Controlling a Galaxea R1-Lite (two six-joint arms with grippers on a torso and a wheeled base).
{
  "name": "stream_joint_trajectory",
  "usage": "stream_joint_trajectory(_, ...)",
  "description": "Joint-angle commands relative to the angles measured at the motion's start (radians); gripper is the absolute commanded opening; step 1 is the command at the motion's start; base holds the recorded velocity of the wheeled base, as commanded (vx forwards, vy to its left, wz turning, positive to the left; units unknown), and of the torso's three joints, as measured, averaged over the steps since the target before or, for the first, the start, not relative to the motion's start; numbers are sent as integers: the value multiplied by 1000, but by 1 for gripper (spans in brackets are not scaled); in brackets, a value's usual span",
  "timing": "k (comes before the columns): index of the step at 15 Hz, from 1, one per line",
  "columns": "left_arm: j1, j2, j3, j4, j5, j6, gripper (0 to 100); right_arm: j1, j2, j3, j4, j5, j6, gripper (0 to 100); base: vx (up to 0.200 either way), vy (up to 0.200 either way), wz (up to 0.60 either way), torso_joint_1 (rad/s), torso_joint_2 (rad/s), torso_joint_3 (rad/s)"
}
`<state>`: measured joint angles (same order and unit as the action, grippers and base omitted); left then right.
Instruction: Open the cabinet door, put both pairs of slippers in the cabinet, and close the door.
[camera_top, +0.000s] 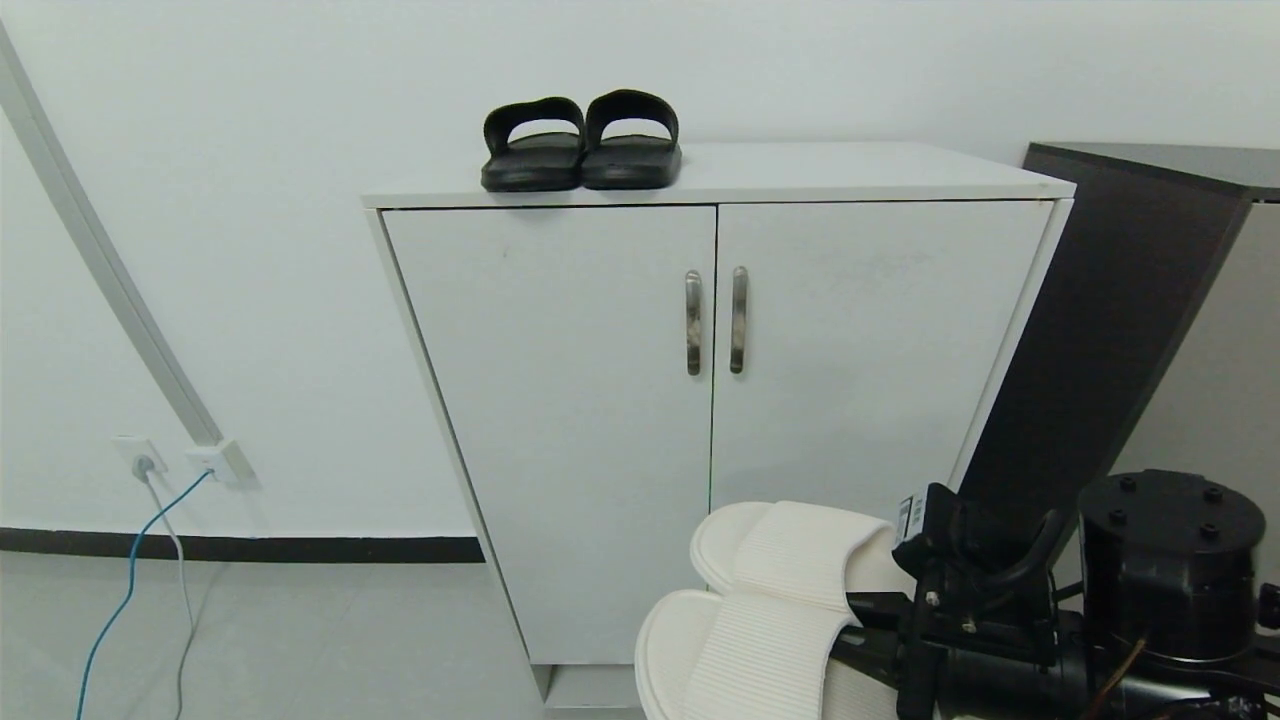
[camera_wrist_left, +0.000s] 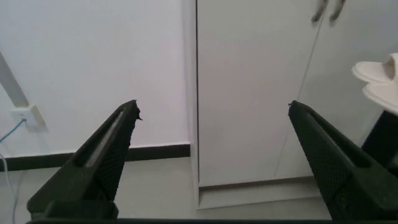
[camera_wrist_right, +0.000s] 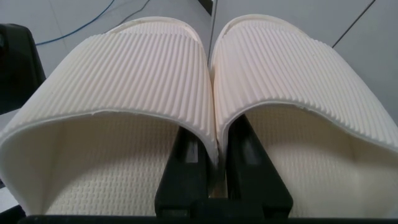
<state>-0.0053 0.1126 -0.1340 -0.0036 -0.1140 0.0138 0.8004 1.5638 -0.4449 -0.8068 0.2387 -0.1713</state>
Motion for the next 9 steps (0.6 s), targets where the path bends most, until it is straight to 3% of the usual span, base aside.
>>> stream_joint_trajectory(1, -15, 199, -73, -26, -111, 12, 100, 0, -2, 5, -2, 1, -1, 0, 0, 0, 0, 0, 0, 0)
stream_joint_trajectory(2, -16, 285, -104, -70, -242, 14, 100, 0, -4, 8, -9, -1, -1, 0, 0, 0, 0, 0, 0, 0)
stream_joint_trajectory(5, -19, 493, -228, -88, -386, 15, 100, 0, 1, 11, -11, -2, -2, 0, 0, 0, 0, 0, 0, 0)
stream_joint_trajectory(6, -19, 504, -234, -88, -391, 15, 100, 0, 1, 11, -11, -2, -2, 0, 0, 0, 0, -7, 124, 168)
stream_joint_trajectory(7, -65, 599, -288, -134, -489, 21, 100, 0, -1, 12, -14, -2, -2, 0, 0, 0, 0, -7, 217, 119)
stream_joint_trajectory(9, -122, 694, -323, -219, -503, 21, 100, 0, 4, 14, -20, -2, -4, 0, 0, 0, 0, 2, 95, 49)
